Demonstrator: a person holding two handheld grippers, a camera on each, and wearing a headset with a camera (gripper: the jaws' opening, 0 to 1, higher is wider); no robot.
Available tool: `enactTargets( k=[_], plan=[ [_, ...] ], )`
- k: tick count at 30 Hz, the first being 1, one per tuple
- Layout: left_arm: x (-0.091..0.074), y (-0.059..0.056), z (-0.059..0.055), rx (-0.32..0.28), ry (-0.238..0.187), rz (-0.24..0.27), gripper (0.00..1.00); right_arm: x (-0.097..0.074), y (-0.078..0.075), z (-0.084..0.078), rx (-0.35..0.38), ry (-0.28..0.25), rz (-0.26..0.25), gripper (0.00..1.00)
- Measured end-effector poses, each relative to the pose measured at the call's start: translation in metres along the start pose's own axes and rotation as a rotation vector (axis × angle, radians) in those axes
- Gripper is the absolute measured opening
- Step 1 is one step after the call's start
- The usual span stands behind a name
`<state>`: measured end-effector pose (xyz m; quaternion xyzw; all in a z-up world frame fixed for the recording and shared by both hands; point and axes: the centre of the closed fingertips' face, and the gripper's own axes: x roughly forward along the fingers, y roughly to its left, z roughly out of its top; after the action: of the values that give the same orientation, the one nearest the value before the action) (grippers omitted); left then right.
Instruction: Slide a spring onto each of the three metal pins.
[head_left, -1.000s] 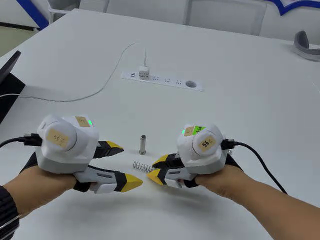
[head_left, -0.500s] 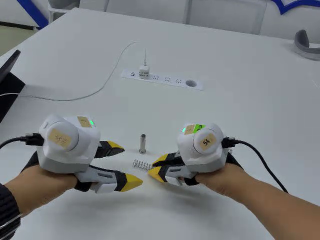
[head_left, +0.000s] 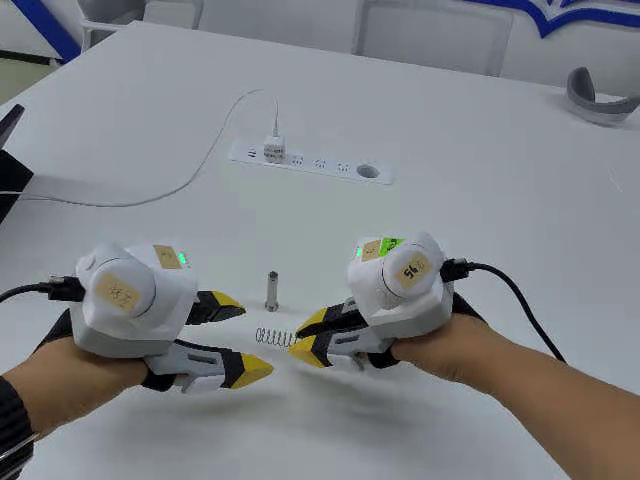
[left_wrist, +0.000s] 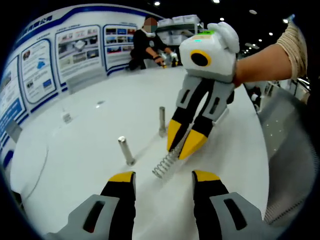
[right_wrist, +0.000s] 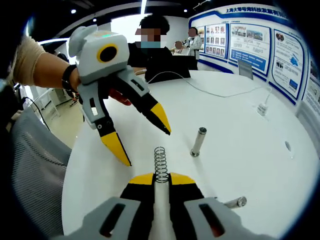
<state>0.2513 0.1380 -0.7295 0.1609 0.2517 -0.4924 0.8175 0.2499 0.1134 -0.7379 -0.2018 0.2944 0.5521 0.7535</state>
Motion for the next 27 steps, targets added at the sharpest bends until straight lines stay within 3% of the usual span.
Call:
enactTargets(
  k=[18, 27],
  plan=[
    [0.003, -0.017, 0.005, 0.130, -0.006, -0.046, 0.21, -0.015, 0.018, 0.006, -0.077, 0.071, 0.064, 0.11],
    [0.005, -0.018, 0.006, 0.149, -0.011, -0.043, 0.13, -0.021, 0.021, 0.012, -0.099, 0.078, 0.067, 0.11]
  ],
)
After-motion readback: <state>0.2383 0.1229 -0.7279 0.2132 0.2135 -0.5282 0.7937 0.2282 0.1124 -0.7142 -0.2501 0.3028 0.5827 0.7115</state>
